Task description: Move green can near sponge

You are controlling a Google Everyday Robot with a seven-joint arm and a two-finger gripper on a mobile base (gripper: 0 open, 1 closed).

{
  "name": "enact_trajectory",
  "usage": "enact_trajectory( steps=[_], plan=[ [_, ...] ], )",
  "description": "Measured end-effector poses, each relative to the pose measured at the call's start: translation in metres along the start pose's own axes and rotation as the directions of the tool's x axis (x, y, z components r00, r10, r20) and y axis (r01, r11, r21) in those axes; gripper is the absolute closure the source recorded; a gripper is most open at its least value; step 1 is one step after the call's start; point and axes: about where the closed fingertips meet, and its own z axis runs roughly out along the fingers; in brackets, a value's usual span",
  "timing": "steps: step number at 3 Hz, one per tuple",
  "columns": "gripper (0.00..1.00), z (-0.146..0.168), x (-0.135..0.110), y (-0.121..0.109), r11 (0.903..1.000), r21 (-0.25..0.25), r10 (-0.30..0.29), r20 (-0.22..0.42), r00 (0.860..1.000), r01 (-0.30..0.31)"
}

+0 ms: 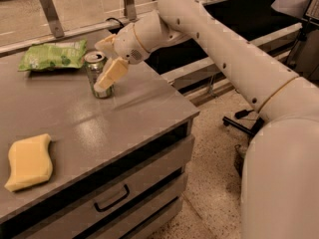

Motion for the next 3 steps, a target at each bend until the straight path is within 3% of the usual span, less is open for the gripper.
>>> enact_trajectory(
  steps=[3],
  plan=[
    [0.87, 0.0059, -0.0101, 0.0102, 0.9989, -0.036, 0.031, 0.036, 0.999, -0.03]
  ],
)
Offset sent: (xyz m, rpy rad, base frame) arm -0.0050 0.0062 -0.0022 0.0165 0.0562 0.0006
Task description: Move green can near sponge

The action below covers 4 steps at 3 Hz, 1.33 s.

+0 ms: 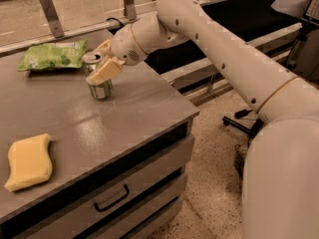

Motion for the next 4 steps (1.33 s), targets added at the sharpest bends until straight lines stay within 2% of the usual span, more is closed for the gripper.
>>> enact_trajectory(
  steps=[1, 2, 3, 4],
  plan=[
    [1.0, 0.0, -0.016, 0.015, 0.9989, -0.034, -0.03, 0.028, 0.999, 0.031],
    [1.0, 0.008, -0.036, 0.035, 0.9904, -0.096, -0.094, 0.058, 0.994, 0.099],
    [1.0, 0.02, -0.054, 0.059, 0.9666, -0.181, -0.166, 0.099, 0.981, 0.182],
    [1.0, 0.033, -0.066, 0.078, 0.9329, -0.256, -0.225, 0.133, 0.965, 0.253]
  ],
)
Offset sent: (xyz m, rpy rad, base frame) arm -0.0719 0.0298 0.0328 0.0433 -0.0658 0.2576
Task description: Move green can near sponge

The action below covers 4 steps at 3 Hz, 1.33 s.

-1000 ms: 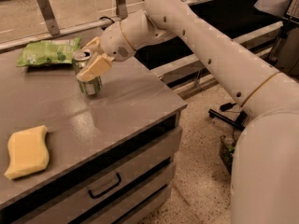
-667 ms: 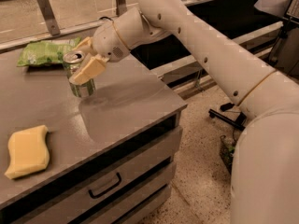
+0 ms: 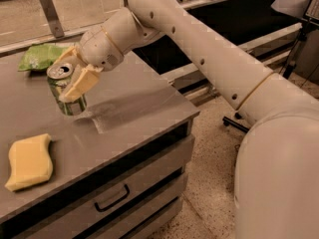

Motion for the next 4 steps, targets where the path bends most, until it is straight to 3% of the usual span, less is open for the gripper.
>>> enact_trajectory(
  steps=[2, 3, 4],
  plan=[
    [1.0, 0.024, -0.011, 0.014, 0.9887, -0.138, -0.055, 0.033, 0.998, 0.059],
    [0.87, 0.032, -0.013, 0.018, 0.9789, -0.194, -0.057, 0.048, 0.997, 0.065],
    [0.64, 0.038, -0.01, 0.019, 0.9695, -0.241, -0.026, 0.075, 0.997, 0.044]
  ],
)
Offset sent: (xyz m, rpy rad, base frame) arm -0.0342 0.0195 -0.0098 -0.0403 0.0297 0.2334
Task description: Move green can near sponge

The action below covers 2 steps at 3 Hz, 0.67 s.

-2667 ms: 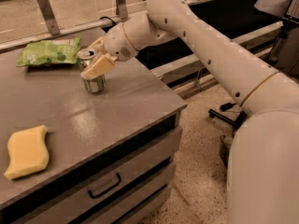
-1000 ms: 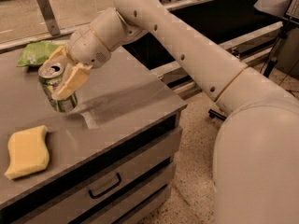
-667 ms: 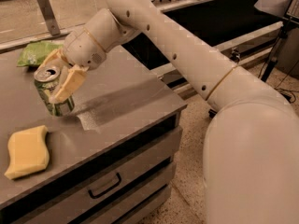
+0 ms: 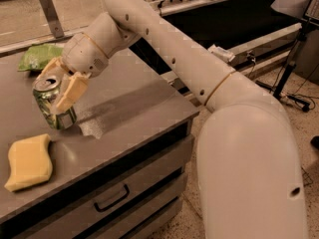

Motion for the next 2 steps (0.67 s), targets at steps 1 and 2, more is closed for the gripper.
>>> enact_trajectory(
  steps=[1, 2],
  plan=[
    [0.4, 0.002, 0.0034, -0.0023, 0.9994, -0.021, 0.026, 0.026, 0.999, -0.025],
    [0.18, 0.0028, 0.0055, -0.0038, 0.9987, -0.028, 0.043, 0.043, 0.998, -0.042]
  ],
)
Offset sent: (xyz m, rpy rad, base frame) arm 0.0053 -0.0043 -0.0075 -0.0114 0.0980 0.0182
